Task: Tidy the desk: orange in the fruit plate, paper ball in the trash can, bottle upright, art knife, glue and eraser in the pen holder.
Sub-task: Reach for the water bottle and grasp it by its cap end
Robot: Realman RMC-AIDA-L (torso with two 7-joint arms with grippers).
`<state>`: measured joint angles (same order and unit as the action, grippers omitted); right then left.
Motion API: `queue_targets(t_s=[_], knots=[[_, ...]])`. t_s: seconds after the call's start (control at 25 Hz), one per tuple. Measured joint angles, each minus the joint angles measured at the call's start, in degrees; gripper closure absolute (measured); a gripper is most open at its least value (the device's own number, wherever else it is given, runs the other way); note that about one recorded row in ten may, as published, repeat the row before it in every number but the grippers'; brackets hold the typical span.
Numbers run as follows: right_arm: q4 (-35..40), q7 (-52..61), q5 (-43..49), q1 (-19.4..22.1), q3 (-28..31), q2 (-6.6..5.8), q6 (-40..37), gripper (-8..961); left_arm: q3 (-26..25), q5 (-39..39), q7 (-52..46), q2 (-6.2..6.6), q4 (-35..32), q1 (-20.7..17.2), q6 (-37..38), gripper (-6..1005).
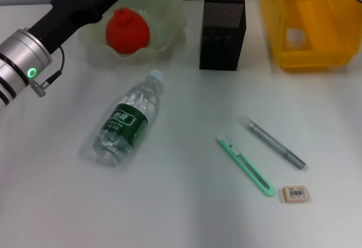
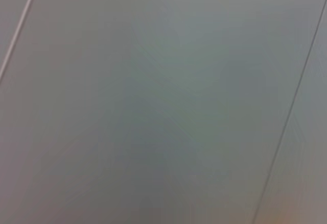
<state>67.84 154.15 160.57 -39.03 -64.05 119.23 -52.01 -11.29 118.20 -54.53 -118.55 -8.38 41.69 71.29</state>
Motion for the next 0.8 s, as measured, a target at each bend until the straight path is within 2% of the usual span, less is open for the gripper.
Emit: queue_targets(t_s=[0.08,0.12,0.2,0.28,0.32,0.36,0.44,0.48,0.52,0.56,0.6,0.8], knots=[[-0.03,-0.02,-1.74,0.53,0.01,0.07,0.35,237,1.31,0.47,-2.28,0.20,-0.59,0.19,0.68,314],[0.89,-1.70,-6.84,2.31,-0.02,0.05,0.49,212,3.77,0.71,-4.92,0.34,-2.30,0.47,2.02,313],[1.35,-3.55,-10.29,3.44,-0.02,0.02,0.49,212,5.38,0.74,-6.28,0.38,-3.37,0.59,2.73,311],[1.90,-10.91,-22.02,6.86,0.04,-0.07,0.40,212,9.53,0.67,-10.00,0.40,-6.35,0.85,4.17,310],[1.67,-15.04,-28.41,8.42,0.06,-0.09,0.12,212,14.09,0.53,-13.73,0.37,-9.30,1.07,4.67,309],[1.11,-20.37,-35.36,10.06,0.17,-0.11,-0.44,213,14.09,0.53,-13.73,0.37,-9.30,1.07,4.67,309],[-0.68,-29.52,-47.03,12.76,1.01,-0.13,-2.45,213,17.63,0.49,-16.19,0.28,-11.42,1.17,4.72,310],[-2.10,-33.84,-51.64,13.81,2.06,-0.13,-4.08,213,19.26,0.49,-17.32,0.20,-12.31,1.16,4.73,310],[-6.02,-40.64,-58.22,14.94,5.53,-0.15,-8.37,213,22.35,0.50,-19.13,0.17,-13.99,1.12,4.75,310],[-6.02,-40.64,-58.22,14.94,5.53,-0.15,-8.37,213,22.35,0.50,-19.13,0.17,-13.99,1.12,4.75,310],[-8.75,-44.19,-60.90,15.24,7.82,-0.15,-10.95,212,24.45,0.48,-20.28,0.18,-15.14,1.02,4.74,310],[-26.26,-62.86,-73.11,15.22,20.25,-0.17,-23.13,213,38.80,0.46,-28.93,0.04,-23.04,0.34,4.81,309]])
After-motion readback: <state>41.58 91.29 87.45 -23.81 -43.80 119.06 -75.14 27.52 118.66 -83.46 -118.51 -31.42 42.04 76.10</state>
